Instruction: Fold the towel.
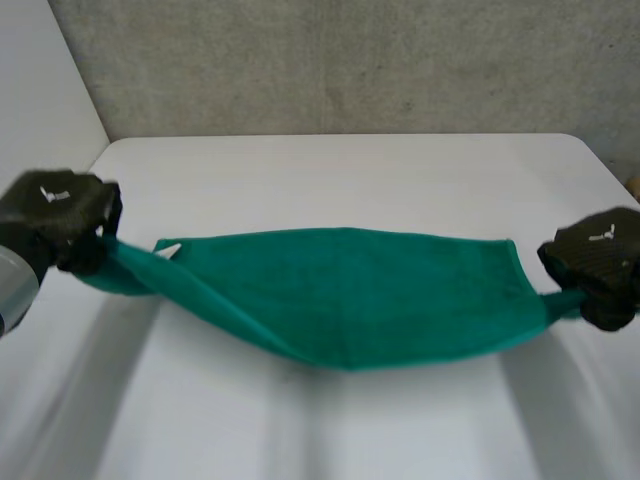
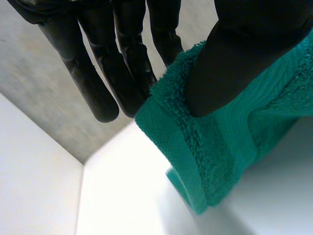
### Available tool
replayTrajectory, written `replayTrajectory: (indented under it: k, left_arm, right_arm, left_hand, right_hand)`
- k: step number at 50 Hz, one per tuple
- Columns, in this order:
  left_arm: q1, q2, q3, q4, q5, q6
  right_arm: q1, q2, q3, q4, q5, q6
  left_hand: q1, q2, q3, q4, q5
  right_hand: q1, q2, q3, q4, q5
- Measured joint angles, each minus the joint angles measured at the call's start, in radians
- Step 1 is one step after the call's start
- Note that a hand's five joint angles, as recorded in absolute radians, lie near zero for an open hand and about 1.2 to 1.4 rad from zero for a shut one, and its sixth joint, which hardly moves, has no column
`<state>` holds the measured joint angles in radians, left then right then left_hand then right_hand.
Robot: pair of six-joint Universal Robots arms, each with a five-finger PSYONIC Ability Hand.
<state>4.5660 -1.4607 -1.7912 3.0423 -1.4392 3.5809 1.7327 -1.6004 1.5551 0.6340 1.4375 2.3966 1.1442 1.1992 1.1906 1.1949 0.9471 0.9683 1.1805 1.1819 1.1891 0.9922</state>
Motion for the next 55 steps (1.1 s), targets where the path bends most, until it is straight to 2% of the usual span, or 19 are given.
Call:
replayTrajectory:
  k: [2, 8, 14, 16, 19, 22, 26, 27, 29, 35, 43, 50, 55]
  left_arm:
    - [0.002, -0.003, -0.009, -0.008, 0.006, 0.013]
    - [0.001, -0.170, -0.036, 0.009, 0.009, 0.103]
    - [-0.019, -0.401, 0.084, 0.050, -0.035, 0.154]
    - [-0.019, -0.401, 0.084, 0.050, -0.035, 0.154]
    - [-0.070, -0.511, 0.316, 0.064, -0.098, 0.160]
    - [-0.108, -0.539, 0.512, 0.085, -0.151, 0.150]
    - [-0.130, -0.539, 0.641, 0.124, -0.185, 0.130]
    - [-0.146, -0.505, 0.770, 0.214, -0.217, 0.082]
    - [-0.150, -0.476, 0.817, 0.273, -0.228, 0.051]
    - [-0.150, -0.426, 0.796, 0.363, -0.228, 0.000]
    - [-0.139, -0.439, 0.557, 0.391, -0.199, -0.026]
    - [-0.131, -0.522, 0.358, 0.436, -0.188, -0.063]
    - [-0.130, -0.588, 0.265, 0.465, -0.187, -0.066]
  right_arm:
    - [-0.003, 0.008, -0.004, 0.016, -0.003, 0.001]
    - [-0.002, 0.193, -0.015, 0.016, -0.017, -0.006]
    - [0.012, 0.386, -0.130, -0.068, 0.006, -0.004]
    - [0.012, 0.386, -0.130, -0.068, 0.006, -0.004]
    - [0.035, 0.491, -0.408, -0.122, 0.073, 0.041]
    - [0.050, 0.531, -0.589, -0.159, 0.115, 0.083]
    - [0.057, 0.534, -0.723, -0.234, 0.140, 0.141]
    - [0.061, 0.501, -0.820, -0.353, 0.156, 0.211]
    - [0.062, 0.474, -0.841, -0.410, 0.158, 0.238]
    - [0.063, 0.378, -0.745, -0.512, 0.134, 0.273]
    - [0.068, 0.351, -0.444, -0.520, 0.074, 0.260]
    - [0.068, 0.386, -0.224, -0.586, 0.023, 0.255]
    - [0.066, 0.486, -0.151, -0.623, 0.013, 0.244]
  left_hand:
    - [0.000, 0.000, 0.000, 0.000, 0.000]
    - [0.000, 0.000, 0.000, 0.000, 0.000]
    - [0.000, 0.000, 0.000, 0.000, 0.000]
    - [0.000, 0.000, 0.000, 0.000, 0.000]
    - [0.000, 0.001, 0.000, 0.000, 0.000]
    - [0.000, 0.001, 0.001, 0.000, 0.000]
    - [0.000, 0.001, 0.001, 0.000, 0.000]
    - [0.000, 0.001, 0.001, 0.000, 0.000]
    - [0.000, 0.001, 0.001, 0.000, 0.000]
    - [0.000, 0.001, 0.001, 0.000, 0.000]
    - [0.000, 0.001, 0.002, 0.000, 0.000]
    - [0.000, 0.001, 0.002, 0.000, 0.000]
    - [0.000, 0.002, 0.002, 0.000, 0.000]
  right_hand:
    - [0.000, 0.000, 0.000, 0.000, 0.000]
    - [0.000, 0.000, 0.000, 0.000, 0.002]
    - [0.000, 0.000, 0.000, 0.000, 0.002]
    - [0.000, 0.000, 0.000, 0.000, 0.002]
    - [0.000, 0.000, 0.000, 0.000, 0.002]
    - [0.000, 0.000, 0.000, 0.000, 0.002]
    - [0.000, 0.000, 0.000, 0.001, 0.002]
    - [0.000, 0.000, 0.000, 0.001, 0.002]
    - [0.000, 0.000, 0.000, 0.001, 0.002]
    - [0.000, 0.000, 0.000, 0.001, 0.007]
    - [0.000, 0.000, 0.004, 0.001, 0.008]
    - [0.000, 0.000, 0.004, 0.001, 0.008]
    - [0.003, 0.000, 0.004, 0.001, 0.008]
